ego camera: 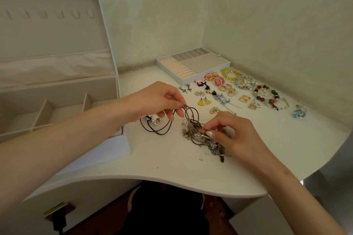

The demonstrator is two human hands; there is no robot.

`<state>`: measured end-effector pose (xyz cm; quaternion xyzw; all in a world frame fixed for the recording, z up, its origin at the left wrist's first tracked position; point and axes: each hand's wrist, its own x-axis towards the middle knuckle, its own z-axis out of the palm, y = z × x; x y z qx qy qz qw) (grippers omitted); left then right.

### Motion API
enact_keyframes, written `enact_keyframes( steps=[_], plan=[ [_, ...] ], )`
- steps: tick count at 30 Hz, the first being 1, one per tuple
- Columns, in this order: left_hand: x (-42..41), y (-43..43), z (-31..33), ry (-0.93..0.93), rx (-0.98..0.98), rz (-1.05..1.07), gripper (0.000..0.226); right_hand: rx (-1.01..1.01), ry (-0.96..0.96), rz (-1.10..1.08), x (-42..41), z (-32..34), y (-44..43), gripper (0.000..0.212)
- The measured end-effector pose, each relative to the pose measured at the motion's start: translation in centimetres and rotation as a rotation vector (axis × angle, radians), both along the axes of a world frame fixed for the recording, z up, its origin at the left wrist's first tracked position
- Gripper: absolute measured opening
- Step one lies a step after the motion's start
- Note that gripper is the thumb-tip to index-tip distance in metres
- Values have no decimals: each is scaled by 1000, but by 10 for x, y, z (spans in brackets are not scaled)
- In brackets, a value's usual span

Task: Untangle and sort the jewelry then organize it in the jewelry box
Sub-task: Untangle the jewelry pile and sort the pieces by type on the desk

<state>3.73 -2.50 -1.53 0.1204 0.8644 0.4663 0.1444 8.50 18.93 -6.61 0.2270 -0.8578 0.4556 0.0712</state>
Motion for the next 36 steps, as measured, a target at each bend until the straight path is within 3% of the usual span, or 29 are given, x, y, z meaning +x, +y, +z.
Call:
enact_keyframes(
  steps=[8,12,15,19,28,31,36],
  plan=[
    [-8,-17,3,159,-201,1,21,198,124,-54,-1,-3,4,19],
    [-9,-22,3,270,-312,13,9,374,205,-67,0,0,2,19],
    [-7,-23,5,370,-386,2,14,331,231,-104,1,3,0,21],
    [-1,-20,12,244,-204,-52,19,35,63,-135,-6,13,-7,16],
    [7,-13,19,257,-61,-13,14,345,-152,4,-27,19,-25,13],
    [6,-16,20,260,-73,-19,14,259,-122,-28,-29,17,-26,9],
    [1,-25,24,213,-173,-145,14,-112,-257,1,-26,26,-20,6]
  ],
)
